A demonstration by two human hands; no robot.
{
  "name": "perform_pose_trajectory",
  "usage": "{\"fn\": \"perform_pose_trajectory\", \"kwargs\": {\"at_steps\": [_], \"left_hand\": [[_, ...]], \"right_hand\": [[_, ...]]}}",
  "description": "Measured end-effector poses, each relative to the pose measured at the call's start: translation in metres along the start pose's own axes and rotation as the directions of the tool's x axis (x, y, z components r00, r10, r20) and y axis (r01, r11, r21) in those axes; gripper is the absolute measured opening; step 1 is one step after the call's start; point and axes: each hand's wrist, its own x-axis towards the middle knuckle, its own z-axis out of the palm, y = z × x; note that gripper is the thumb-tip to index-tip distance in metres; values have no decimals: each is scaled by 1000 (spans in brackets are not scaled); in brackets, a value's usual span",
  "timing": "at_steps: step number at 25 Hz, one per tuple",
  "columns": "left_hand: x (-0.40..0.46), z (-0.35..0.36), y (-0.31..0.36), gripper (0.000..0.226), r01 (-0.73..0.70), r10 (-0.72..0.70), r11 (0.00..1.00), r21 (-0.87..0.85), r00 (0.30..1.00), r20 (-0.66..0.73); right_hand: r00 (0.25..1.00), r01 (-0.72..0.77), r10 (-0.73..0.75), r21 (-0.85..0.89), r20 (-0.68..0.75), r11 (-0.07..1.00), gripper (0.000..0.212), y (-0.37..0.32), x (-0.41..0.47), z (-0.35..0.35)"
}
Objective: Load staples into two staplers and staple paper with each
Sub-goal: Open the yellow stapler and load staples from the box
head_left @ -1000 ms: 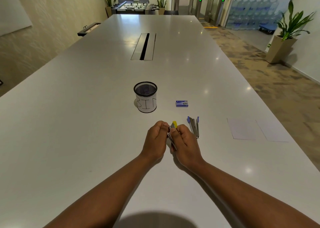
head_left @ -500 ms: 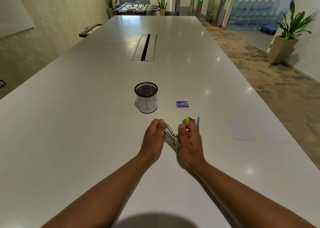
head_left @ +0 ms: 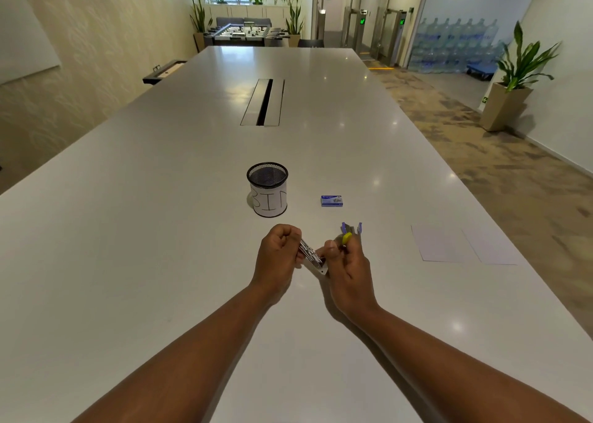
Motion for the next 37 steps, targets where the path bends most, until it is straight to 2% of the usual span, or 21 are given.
{"fn": "perform_pose_trajectory", "kwargs": {"at_steps": [3, 6, 10, 15, 17, 19, 21, 24, 26, 28, 30, 32, 34, 37], "left_hand": [[2, 1, -1, 15, -15, 15, 1000, 4, 998, -61], [4, 2, -4, 14, -28, 32, 999, 43, 994, -101], [6, 4, -7, 16, -39, 54, 995, 93, 985, -161], [5, 12, -1, 27, -30, 96, 947, 321, 977, -192], [7, 13, 4, 27, -42, 123, 880, 474, 982, -141], [14, 12, 7, 26, -107, 172, 746, 658, 985, -35], [23, 9, 6, 27, -187, 178, 634, 750, 980, 94], [32, 6, 0, 26, -316, 198, 515, 797, 948, 248], [33, 4, -6, 27, -393, 241, 456, 799, 918, 314], [33, 3, -9, 29, -423, 262, 425, 800, 904, 339], [35, 2, -10, 28, -429, 260, 440, 789, 902, 345], [34, 2, -9, 27, -416, 256, 480, 772, 909, 330], [32, 2, -7, 23, -416, 270, 479, 773, 908, 321], [32, 3, -7, 18, -421, 279, 457, 783, 904, 323]], "right_hand": [[1000, 19, -20, -112, -8, 993, 18, 0, -5, -6], [998, 17, -27, -185, -53, 983, 12, -2, -10, -12], [996, -75, 64, -171, -68, 982, 20, -3, -19, -21], [996, -89, 89, -348, -15, 933, 19, 2, -24, -24], [997, -48, 69, -424, 36, 904, 18, 3, -24, -22], [995, 37, 19, -517, 101, 855, 8, 3, -24, -19], [984, 121, -21, -582, 176, 804, 8, 2, -24, -15], [968, 197, -51, -619, 245, 760, 18, 2, -24, -13], [963, 211, -49, -627, 265, 750, 18, 2, -23, -13], [959, 217, -44, -618, 281, 755, 10, 2, -22, -13], [959, 184, -11, -597, 283, 781, 6, -2, -17, -14], [941, 84, 130, -590, 311, 803, 30, -10, -3, -18], [887, -26, 284, -576, 364, 817, 55, -16, 20, -24], [777, -101, 407, -544, 480, 833, 66, -22, 48, -29]]}}
